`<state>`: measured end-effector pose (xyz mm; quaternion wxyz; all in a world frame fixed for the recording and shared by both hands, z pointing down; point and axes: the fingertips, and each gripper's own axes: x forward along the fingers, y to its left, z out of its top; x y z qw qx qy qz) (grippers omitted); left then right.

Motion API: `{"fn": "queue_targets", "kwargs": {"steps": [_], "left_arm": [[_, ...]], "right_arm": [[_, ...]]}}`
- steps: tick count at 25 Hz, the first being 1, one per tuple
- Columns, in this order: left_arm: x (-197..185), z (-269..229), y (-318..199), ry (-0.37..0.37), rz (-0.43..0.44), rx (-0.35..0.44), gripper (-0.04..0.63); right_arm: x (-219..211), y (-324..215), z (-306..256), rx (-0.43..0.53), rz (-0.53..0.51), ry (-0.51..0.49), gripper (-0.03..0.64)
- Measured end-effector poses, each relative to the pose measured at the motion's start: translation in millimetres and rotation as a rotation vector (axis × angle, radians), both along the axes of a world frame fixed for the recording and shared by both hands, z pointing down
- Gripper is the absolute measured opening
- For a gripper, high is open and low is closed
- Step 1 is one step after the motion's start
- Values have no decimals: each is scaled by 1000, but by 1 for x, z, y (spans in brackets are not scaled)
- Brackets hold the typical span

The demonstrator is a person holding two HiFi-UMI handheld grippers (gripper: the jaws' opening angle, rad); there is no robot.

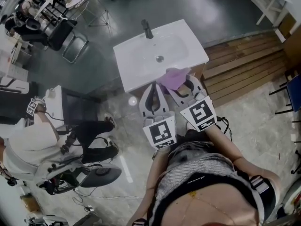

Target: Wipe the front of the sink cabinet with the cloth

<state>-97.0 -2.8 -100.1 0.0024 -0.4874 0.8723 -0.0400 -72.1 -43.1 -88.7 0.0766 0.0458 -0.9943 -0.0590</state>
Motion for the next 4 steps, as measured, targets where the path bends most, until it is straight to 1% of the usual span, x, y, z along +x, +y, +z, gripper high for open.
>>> {"fn": "queue_targets", "kwargs": {"steps": [4], "left_arm": [[-4, -1, -1, 5, -2, 9, 6]], "right_arm": [[-4, -2, -1, 14, -6, -5, 184]]}}
